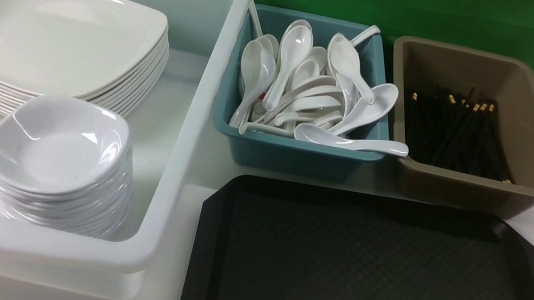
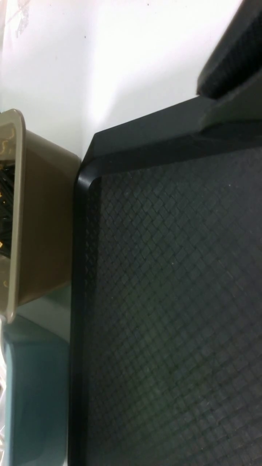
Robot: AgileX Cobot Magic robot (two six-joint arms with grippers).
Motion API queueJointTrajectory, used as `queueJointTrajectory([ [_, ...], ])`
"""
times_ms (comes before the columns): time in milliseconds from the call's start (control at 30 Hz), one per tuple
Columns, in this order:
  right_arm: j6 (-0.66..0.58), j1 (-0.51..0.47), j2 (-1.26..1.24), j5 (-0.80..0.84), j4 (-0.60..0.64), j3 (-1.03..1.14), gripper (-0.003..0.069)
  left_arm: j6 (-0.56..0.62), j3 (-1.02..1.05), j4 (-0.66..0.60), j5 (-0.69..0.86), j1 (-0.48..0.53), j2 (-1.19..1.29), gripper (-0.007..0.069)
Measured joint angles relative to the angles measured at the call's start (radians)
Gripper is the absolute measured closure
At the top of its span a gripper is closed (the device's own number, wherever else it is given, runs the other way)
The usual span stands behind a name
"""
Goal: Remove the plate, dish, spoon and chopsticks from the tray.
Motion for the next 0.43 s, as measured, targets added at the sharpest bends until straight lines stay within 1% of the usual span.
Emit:
queueJointTrajectory([
  [433,0.000,0.000,0.000,0.000,0.000,0.000,0.0500,0.000,0.000,0.000,0.000,0.001,0.000,0.0607],
])
